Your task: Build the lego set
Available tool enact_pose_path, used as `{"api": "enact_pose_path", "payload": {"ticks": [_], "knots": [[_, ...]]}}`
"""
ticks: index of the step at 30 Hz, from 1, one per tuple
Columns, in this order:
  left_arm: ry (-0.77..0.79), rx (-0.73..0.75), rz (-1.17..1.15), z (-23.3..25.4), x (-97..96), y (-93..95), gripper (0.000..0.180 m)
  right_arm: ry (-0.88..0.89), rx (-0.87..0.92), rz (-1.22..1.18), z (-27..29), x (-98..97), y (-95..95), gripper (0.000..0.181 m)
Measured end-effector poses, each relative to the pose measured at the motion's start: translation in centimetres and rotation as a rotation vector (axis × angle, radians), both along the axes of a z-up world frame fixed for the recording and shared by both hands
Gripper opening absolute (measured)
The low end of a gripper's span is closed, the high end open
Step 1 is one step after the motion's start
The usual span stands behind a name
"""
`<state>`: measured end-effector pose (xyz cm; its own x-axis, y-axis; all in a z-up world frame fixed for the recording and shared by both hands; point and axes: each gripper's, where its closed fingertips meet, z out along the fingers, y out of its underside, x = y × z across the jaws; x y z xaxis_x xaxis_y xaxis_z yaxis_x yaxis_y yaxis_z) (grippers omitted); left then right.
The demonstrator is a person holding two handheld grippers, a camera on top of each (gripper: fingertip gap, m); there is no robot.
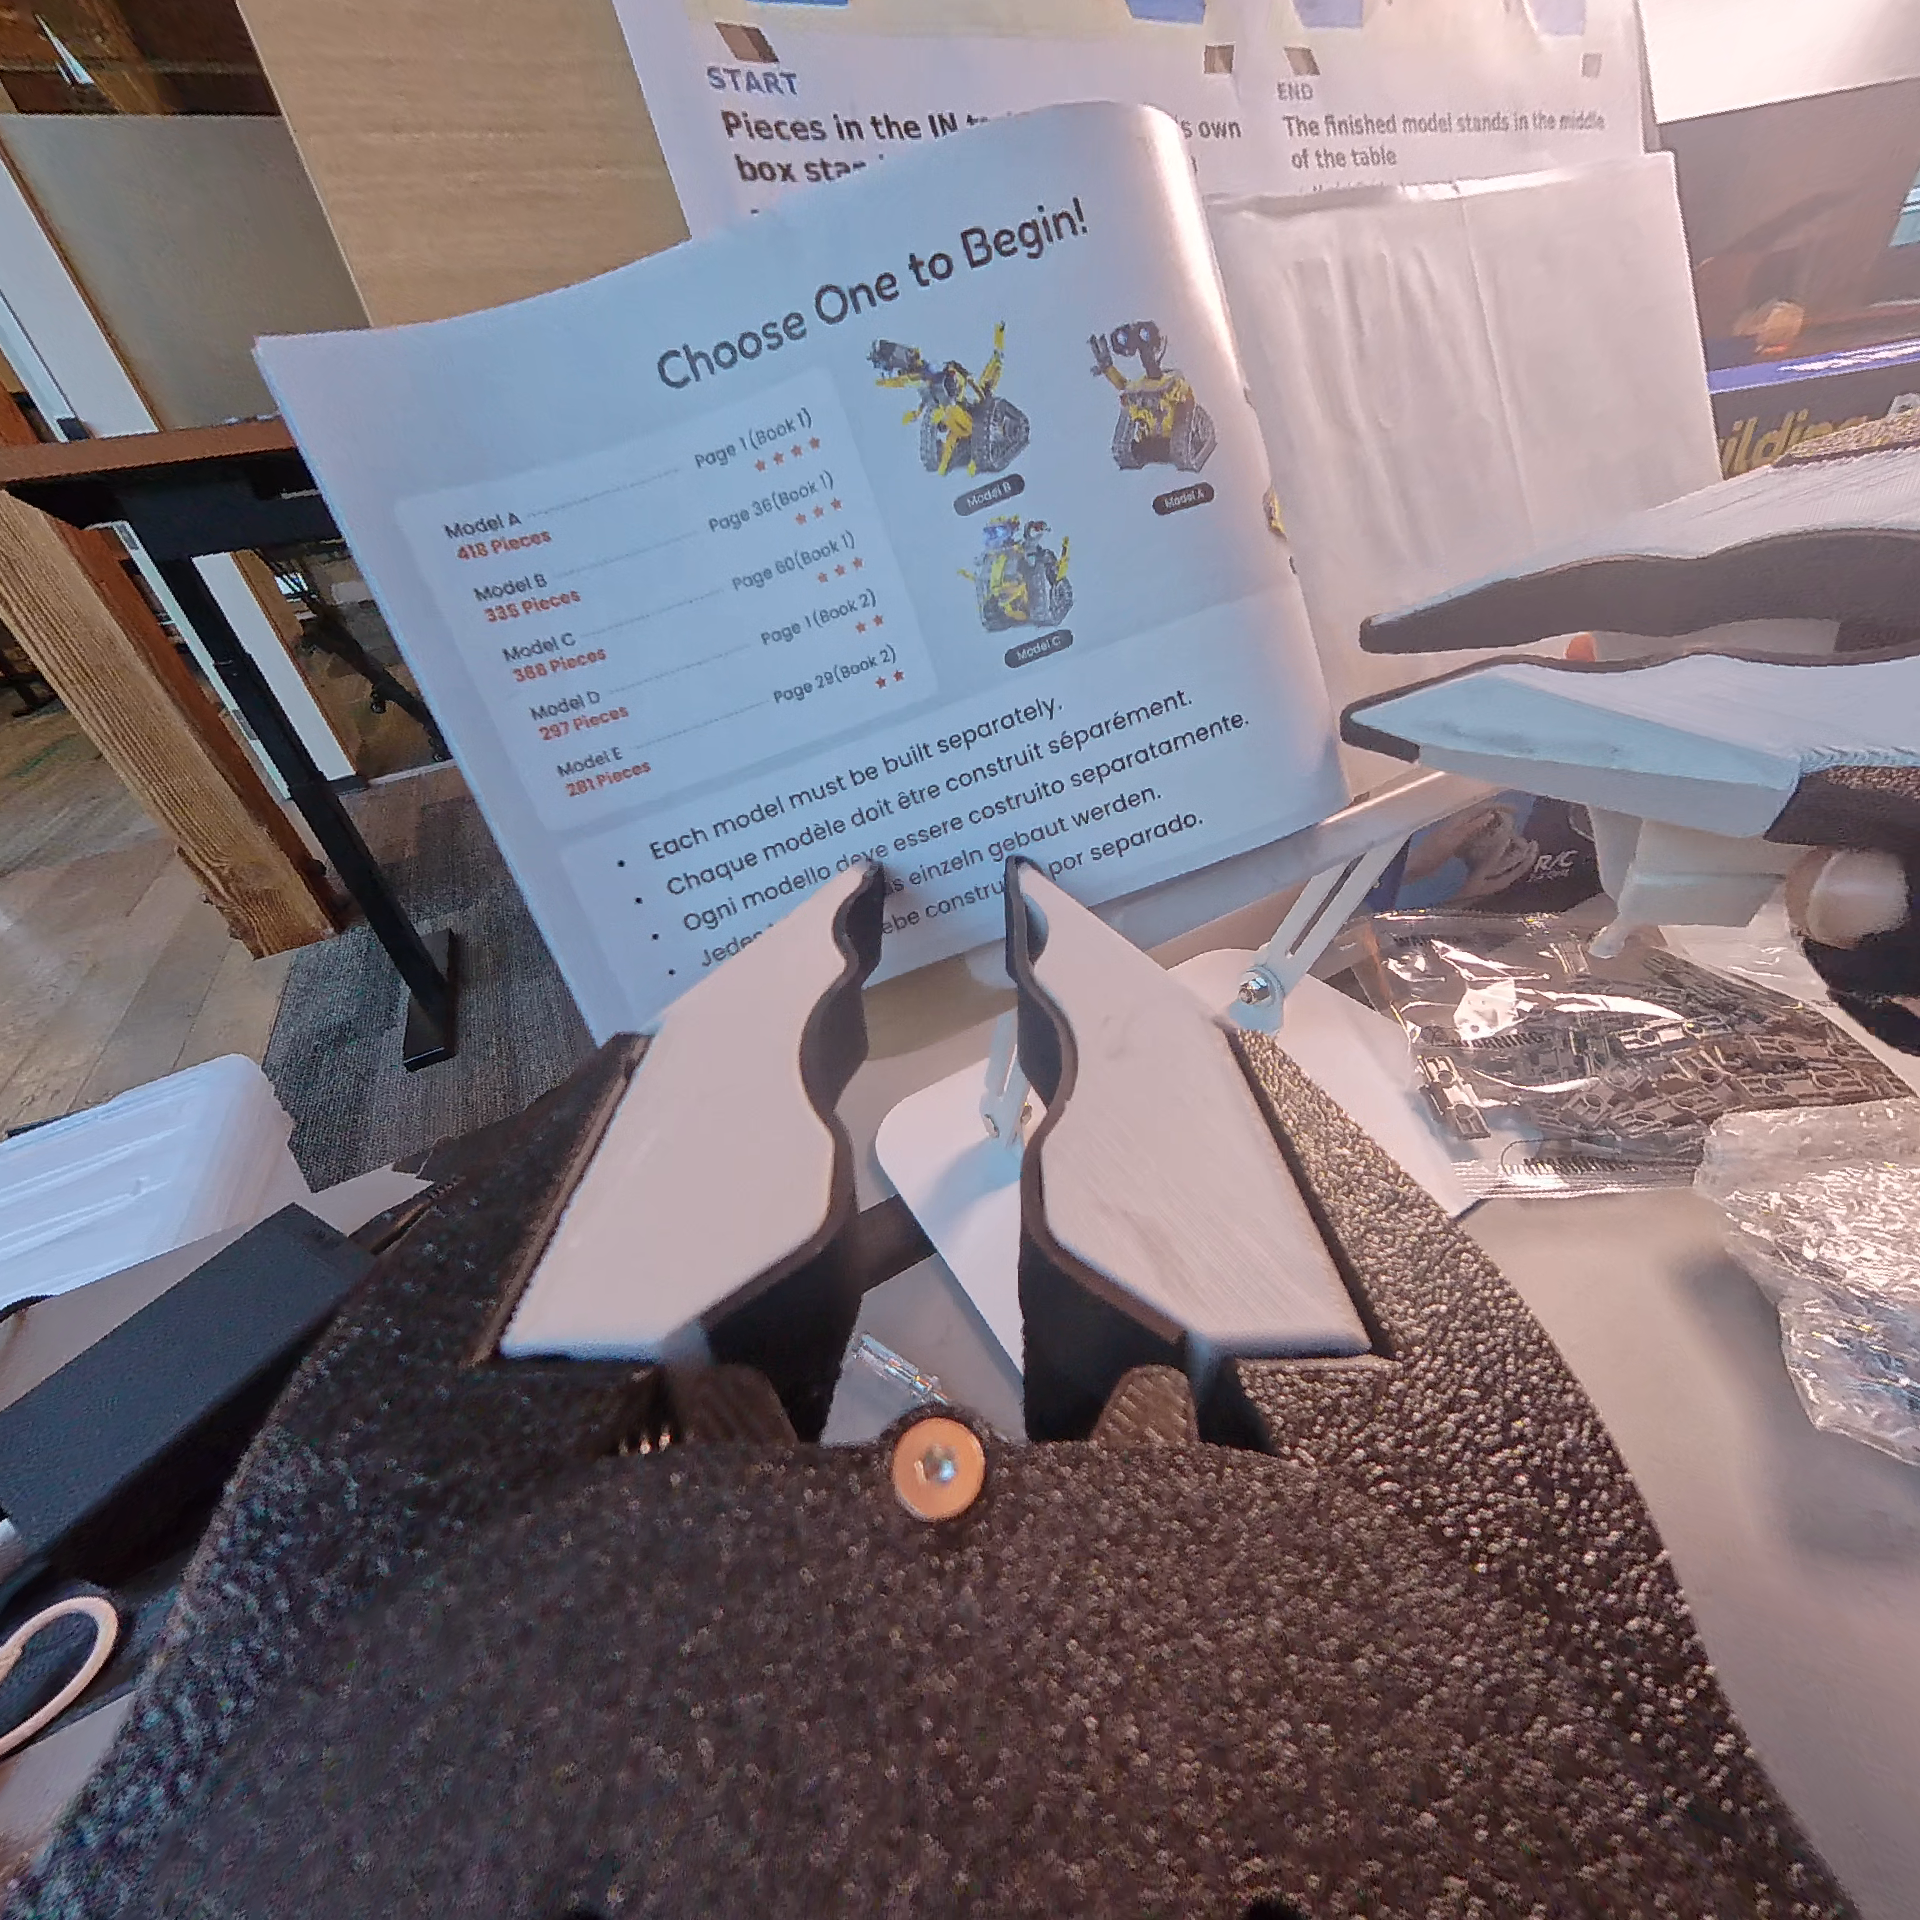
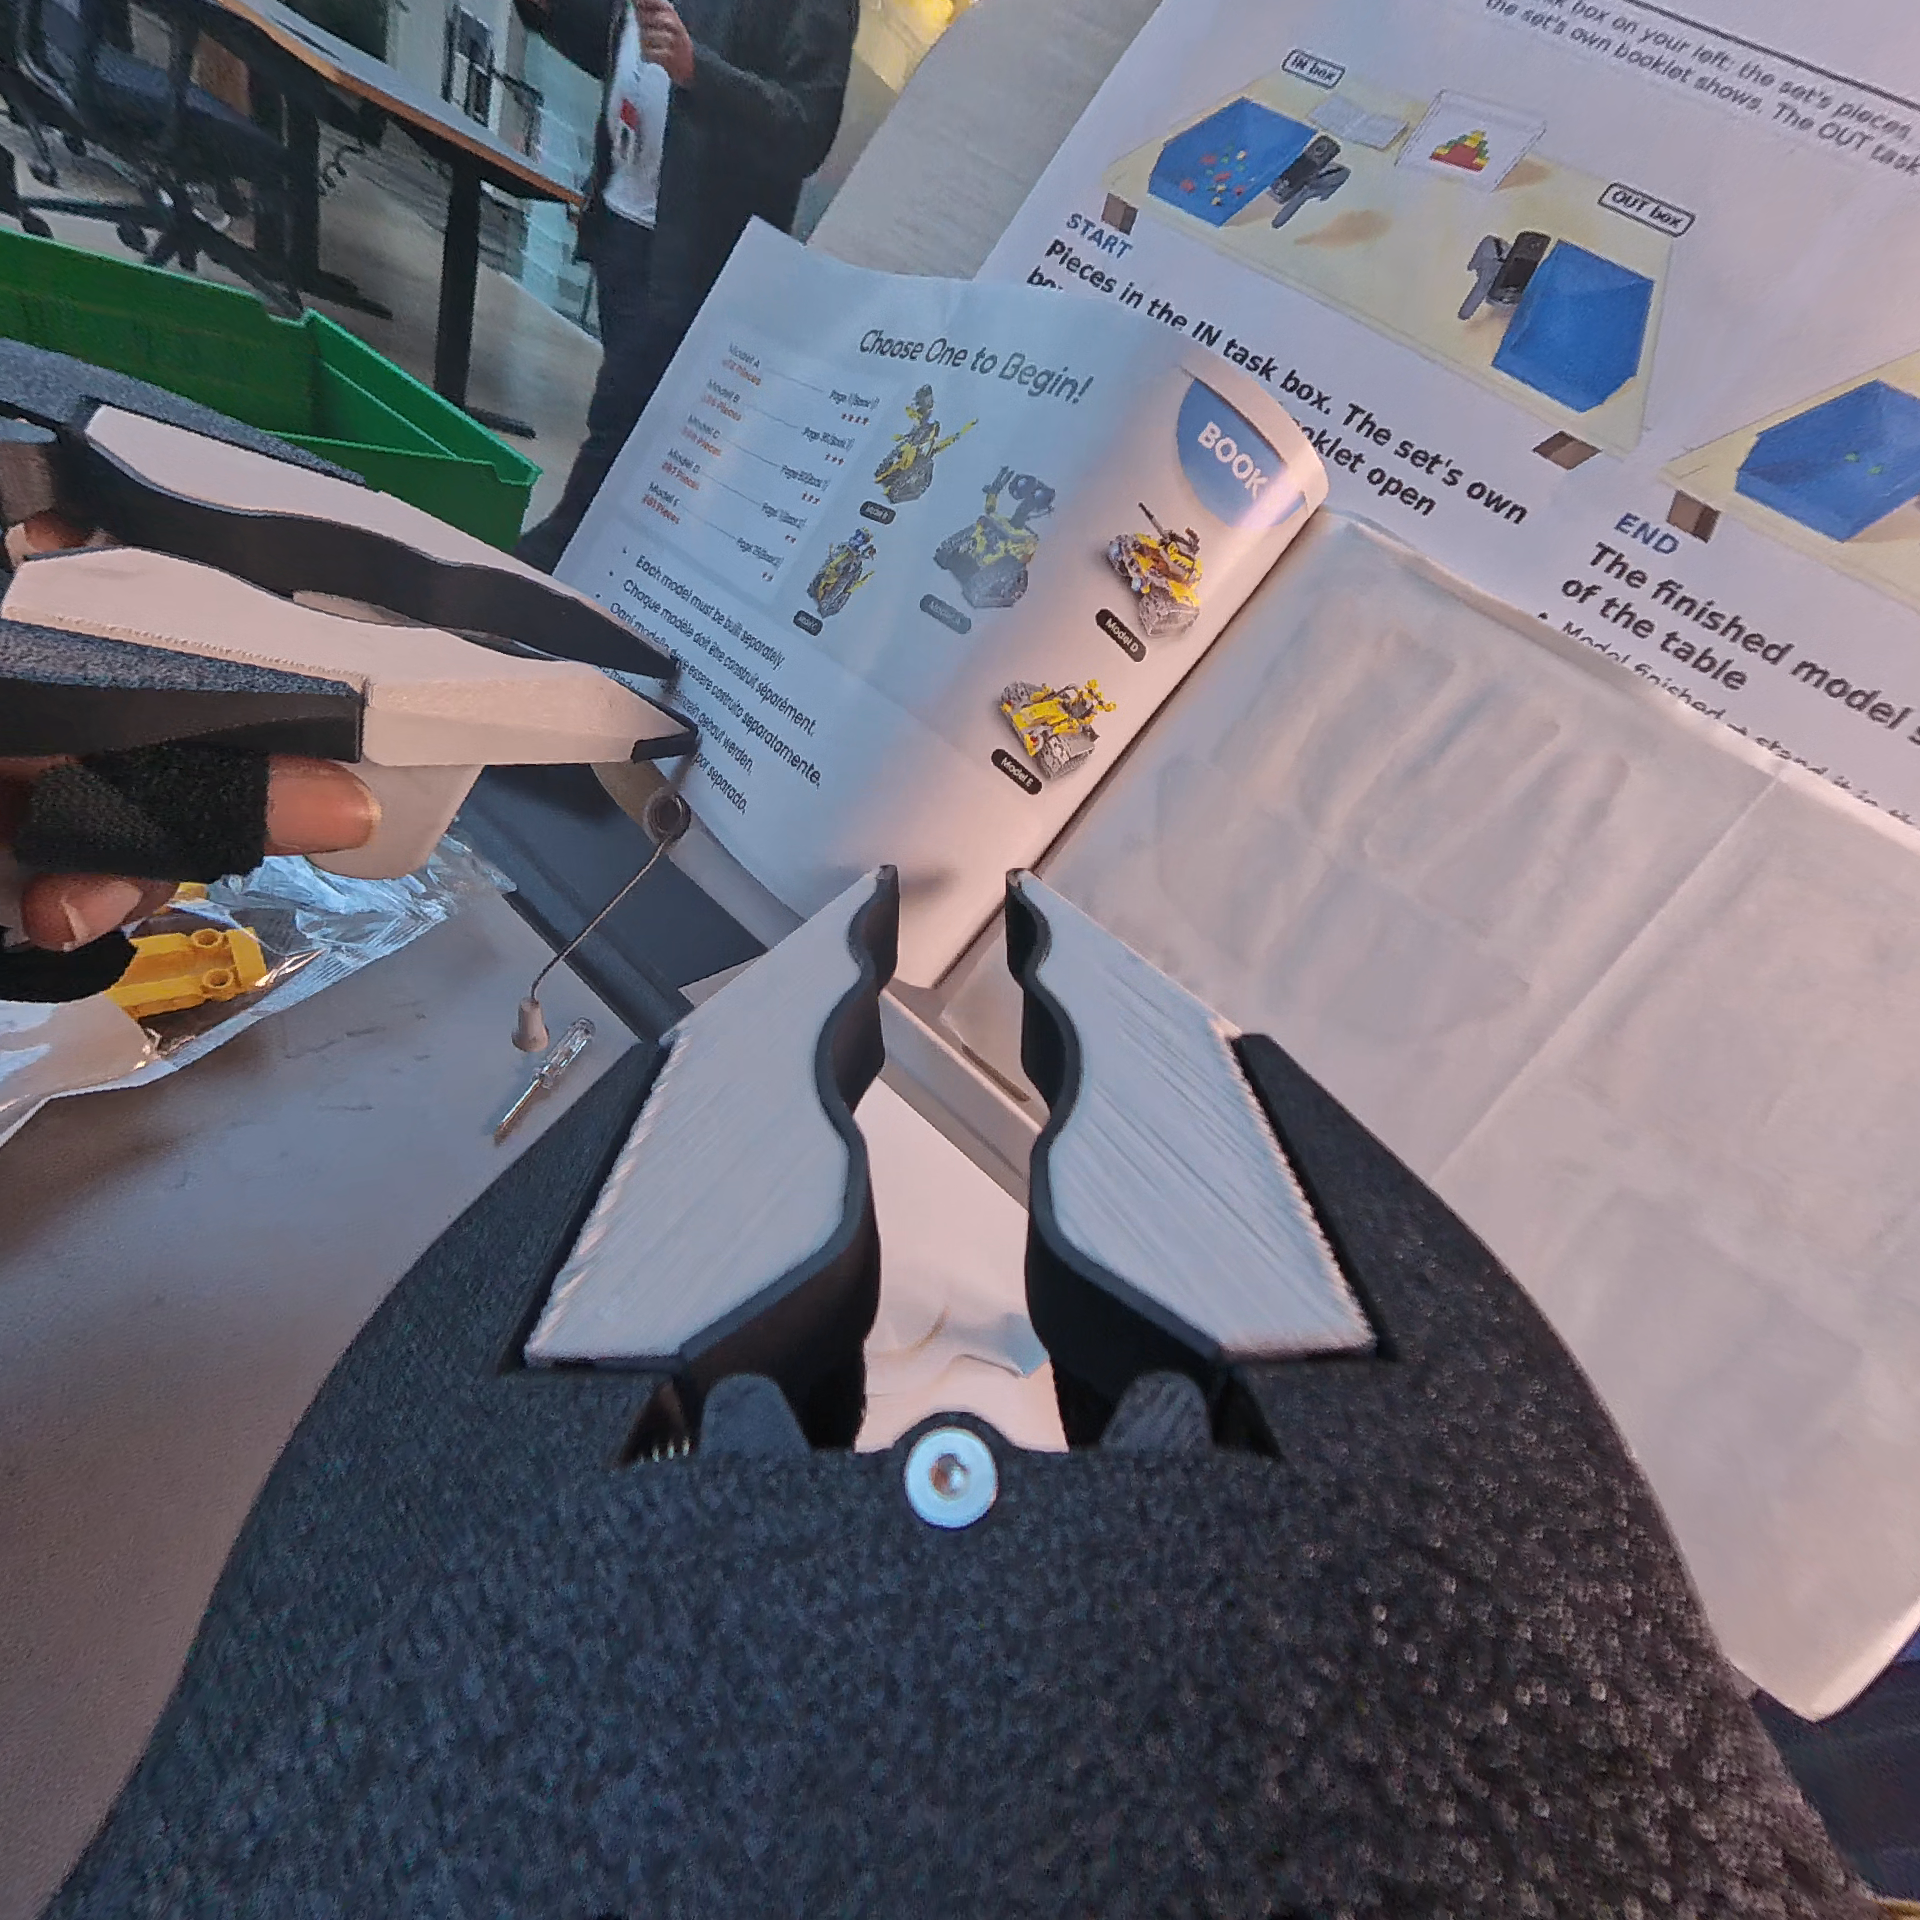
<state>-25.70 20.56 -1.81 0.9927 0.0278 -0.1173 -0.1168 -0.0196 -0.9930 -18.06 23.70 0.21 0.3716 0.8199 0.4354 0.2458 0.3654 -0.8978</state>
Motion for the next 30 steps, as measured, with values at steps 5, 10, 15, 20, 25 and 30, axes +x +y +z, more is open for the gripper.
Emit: {"api": "enact_pose_path", "payload": {"ticks": [5,10,15,20,25,30], "knots": [[0.007,-0.011,0.017,-0.3,-0.5,-0.1,0.023,0.003,0.003,0.005,0.1,0.2,0.0,0.018],[0.029,-0.034,0.069,-0.9,-1.4,-0.2,0.017,0.005,0.034,0.017,0.1,-0.4,-0.5,0.016],[0.087,-0.058,0.128,-1.1,-1.9,-0.4,0.014,-0.024,0.062,0.000,-0.6,-1.3,-0.6,0.015],[0.073,-0.033,0.118,-0.2,-1.4,-0.6,0.017,-0.066,0.033,-0.024,-1.3,-1.7,-0.4,0.012],[0.105,0.006,0.066,1.2,1.0,-0.3,0.016,-0.110,-0.002,-0.039,-2.2,-2.0,0.0,0.010],[0.090,0.031,0.013,1.9,2.4,0.7,0.017,-0.112,-0.030,-0.038,-2.3,-2.1,0.0,0.010]]}}
